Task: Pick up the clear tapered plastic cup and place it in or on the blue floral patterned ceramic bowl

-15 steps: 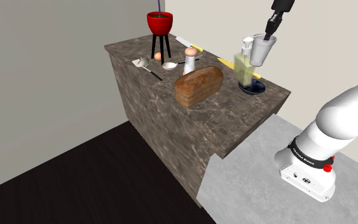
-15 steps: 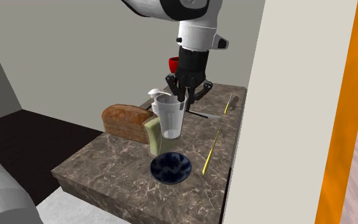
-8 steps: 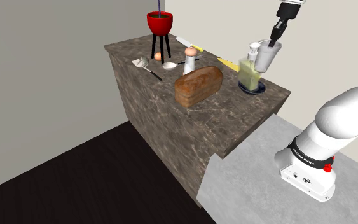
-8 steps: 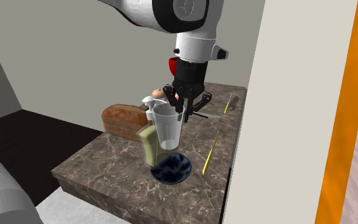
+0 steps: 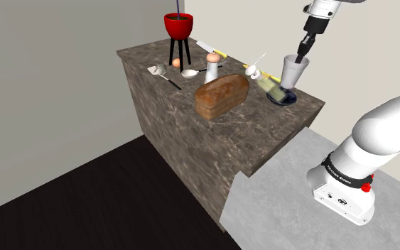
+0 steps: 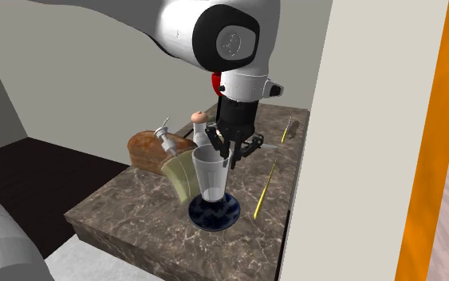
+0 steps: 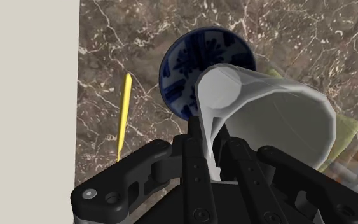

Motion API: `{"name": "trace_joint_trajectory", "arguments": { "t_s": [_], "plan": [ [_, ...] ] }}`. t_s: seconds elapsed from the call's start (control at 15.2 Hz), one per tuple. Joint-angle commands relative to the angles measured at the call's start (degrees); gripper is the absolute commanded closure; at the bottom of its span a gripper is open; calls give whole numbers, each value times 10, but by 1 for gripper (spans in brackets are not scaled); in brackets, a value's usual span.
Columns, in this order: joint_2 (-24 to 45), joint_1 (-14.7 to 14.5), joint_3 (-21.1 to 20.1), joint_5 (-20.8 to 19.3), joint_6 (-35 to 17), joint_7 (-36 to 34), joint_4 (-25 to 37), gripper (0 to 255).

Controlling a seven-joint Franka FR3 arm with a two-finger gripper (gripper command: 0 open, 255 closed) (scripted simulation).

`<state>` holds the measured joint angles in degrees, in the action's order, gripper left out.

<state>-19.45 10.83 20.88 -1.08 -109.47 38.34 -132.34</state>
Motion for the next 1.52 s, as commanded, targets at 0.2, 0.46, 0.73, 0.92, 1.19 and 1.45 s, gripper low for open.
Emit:
{"name": "trace_joint_trajectory", "arguments": {
  "t_s": [0.2, 0.46, 0.73, 0.92, 1.19, 1.45],
  "plan": [
    [10, 0, 4, 2, -39, 5, -29, 255],
    [25, -1, 8, 5, -76, 11, -52, 255],
    [25, -1, 8, 5, -76, 11, -52, 255],
    [25, -1, 8, 5, -76, 11, -52, 255],
    [25, -1, 8, 5, -76, 11, -52, 0],
    [18, 0, 7, 3, -55, 10, -37, 0]
  ]
}}
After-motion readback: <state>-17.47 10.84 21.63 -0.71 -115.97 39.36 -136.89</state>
